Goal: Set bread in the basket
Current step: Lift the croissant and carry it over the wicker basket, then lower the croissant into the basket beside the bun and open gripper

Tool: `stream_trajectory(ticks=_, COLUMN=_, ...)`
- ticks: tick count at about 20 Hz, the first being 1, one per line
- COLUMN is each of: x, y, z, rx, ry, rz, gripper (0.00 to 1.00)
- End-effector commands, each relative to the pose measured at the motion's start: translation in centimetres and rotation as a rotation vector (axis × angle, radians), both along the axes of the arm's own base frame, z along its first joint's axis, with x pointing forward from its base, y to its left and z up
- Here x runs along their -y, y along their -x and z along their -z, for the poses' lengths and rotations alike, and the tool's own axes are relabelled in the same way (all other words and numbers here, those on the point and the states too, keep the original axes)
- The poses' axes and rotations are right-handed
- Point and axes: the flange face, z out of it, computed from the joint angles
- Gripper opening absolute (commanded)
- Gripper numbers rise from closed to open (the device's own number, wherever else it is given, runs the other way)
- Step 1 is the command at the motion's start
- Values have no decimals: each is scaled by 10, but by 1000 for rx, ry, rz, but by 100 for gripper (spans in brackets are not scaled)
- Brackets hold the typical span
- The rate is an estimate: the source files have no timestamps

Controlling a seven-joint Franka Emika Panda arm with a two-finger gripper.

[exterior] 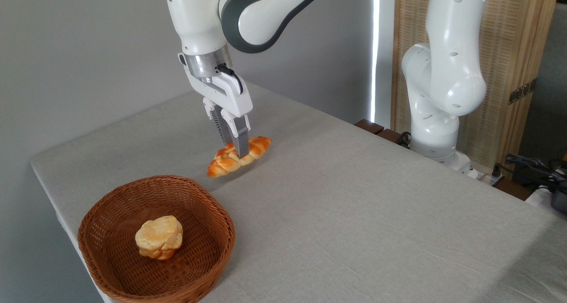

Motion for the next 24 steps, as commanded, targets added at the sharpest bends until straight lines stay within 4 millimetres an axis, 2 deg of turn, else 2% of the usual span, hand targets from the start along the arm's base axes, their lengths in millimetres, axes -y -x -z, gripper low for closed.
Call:
stream_trajectory(ticks=1, x=-18, y=-18, z=-39, rx=54, ry=29, rz=-41, gripper=51)
stream_trajectory(ticks=2, x=-24, y=-25, z=-50, rx=76, ry=43, rz=-58, gripper=51)
stream_trajectory(ticks=3, x=-39, y=-33, z=-59, rx=93, ry=54, rz=-87, gripper=52)
stream_trajectory(ticks=7, x=-68, y=-59, z=-81, rx=157, ry=95, rz=-161, gripper=56)
stream_trajectory(ticks=12, x=-82, y=-89, z=-70, rx=237, ry=115, rz=-216, gripper=56)
stream_trajectory(ticks=17, x=-109, y=-120, z=-61, rx=347, ry=193, rz=-329, gripper=56)
stream_trajectory(ticks=22, x=-117, y=-142, z=-50, rx=403, ry=197, rz=-365, gripper=56)
stream_trajectory(ticks=24, x=-115, y=-149, z=-40, rx=396, ry=181, rz=-364, gripper=64)
